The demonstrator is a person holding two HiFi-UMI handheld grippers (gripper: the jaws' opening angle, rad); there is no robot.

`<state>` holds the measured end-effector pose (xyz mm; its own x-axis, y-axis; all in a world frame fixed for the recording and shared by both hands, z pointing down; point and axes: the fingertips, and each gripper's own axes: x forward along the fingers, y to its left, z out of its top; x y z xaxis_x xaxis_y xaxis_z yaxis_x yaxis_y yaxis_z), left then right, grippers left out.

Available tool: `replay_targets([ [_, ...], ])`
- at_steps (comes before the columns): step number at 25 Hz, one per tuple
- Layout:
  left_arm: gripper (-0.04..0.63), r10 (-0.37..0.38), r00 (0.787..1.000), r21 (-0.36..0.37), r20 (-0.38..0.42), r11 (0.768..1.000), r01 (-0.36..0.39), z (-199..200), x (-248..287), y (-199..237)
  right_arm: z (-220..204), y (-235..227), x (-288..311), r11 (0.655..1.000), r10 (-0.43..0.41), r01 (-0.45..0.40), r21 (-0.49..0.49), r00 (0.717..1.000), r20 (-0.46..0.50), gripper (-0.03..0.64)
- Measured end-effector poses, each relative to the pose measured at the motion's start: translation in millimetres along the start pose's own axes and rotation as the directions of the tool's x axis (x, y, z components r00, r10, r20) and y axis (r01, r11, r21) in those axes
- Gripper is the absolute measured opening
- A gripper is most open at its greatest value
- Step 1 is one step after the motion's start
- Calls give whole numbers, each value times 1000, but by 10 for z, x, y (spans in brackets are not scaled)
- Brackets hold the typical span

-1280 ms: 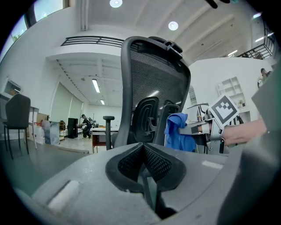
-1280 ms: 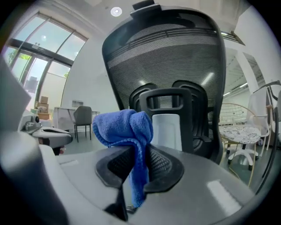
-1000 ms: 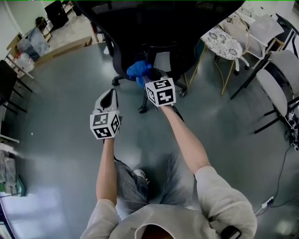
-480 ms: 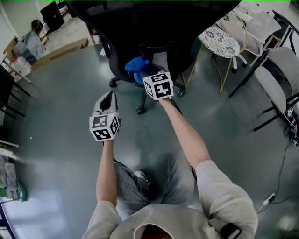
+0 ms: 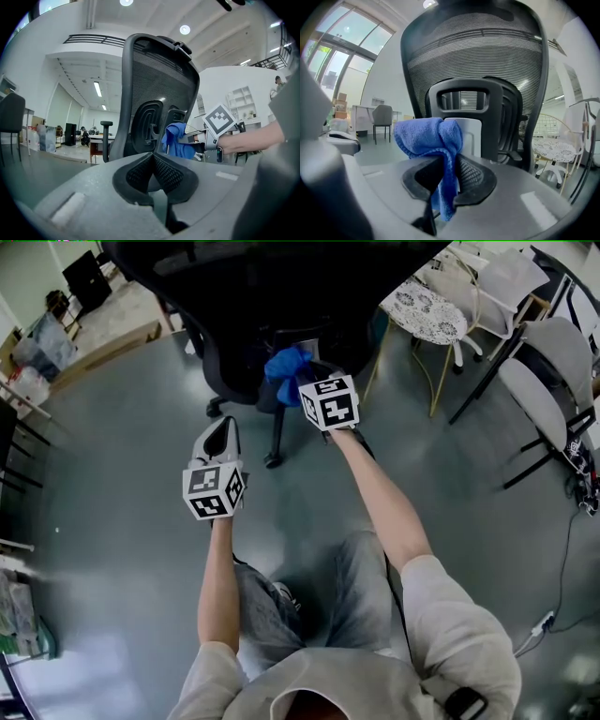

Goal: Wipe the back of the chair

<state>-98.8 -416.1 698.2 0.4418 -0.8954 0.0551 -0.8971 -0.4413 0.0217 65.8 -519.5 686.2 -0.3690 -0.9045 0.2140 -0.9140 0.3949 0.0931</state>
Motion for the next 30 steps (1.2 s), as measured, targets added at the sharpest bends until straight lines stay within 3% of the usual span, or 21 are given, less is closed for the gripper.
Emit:
replay_targets([
  [11, 5, -34, 999, 10, 1, 999, 34, 10, 91, -173, -83, -557, -143, 995, -101, 101, 5, 995, -15, 67],
  [16, 5, -34, 999, 8, -6, 999, 34, -16, 92, -157, -143, -913, -214, 983, -162, 163, 78, 987, -23, 67],
  [22, 5, -26, 1000, 15, -8, 1000, 26, -2, 86, -121, -170, -1229, -325, 974, -216, 218, 66, 976, -33, 67],
  [30, 5, -9, 1000, 11, 2, 1000, 9, 55, 72, -116, -363, -973, -514, 982, -180, 180, 56, 984, -17, 67],
])
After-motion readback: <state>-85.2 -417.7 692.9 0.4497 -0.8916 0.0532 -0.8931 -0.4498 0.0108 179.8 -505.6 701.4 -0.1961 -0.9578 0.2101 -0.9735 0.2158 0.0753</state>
